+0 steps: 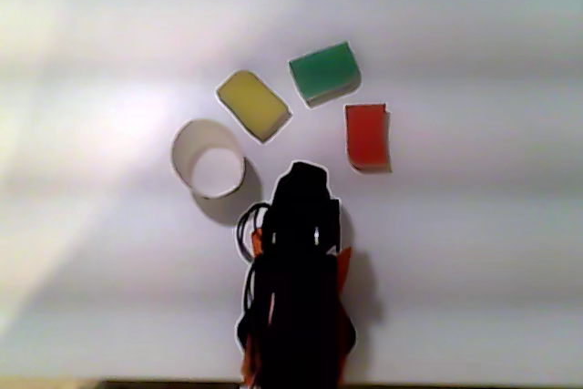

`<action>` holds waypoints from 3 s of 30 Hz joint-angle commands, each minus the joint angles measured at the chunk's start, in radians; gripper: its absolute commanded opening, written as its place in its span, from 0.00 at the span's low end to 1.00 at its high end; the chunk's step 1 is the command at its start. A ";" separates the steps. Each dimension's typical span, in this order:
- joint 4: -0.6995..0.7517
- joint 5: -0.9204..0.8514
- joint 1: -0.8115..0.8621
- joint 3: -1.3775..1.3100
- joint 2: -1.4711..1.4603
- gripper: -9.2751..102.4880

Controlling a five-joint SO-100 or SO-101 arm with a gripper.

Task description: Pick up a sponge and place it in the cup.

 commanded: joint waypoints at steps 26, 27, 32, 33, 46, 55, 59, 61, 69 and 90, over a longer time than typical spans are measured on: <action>-0.089 -0.606 0.216 -1.074 -1.066 0.08; -0.124 -0.629 0.222 -1.074 -1.091 0.08; -0.222 -0.735 0.241 -1.094 -1.213 0.08; -0.233 -0.753 0.244 -1.098 -1.232 0.08; -0.202 -0.893 0.293 -0.976 -1.213 0.08; -0.158 -0.802 0.272 -0.784 -1.019 0.08; -0.144 -0.793 0.275 -0.796 -1.017 0.12; -0.166 -0.788 0.275 -0.808 -1.031 0.16; -0.308 -0.795 0.276 -0.870 -1.109 0.36; -0.472 -0.792 0.284 -0.781 -1.193 0.50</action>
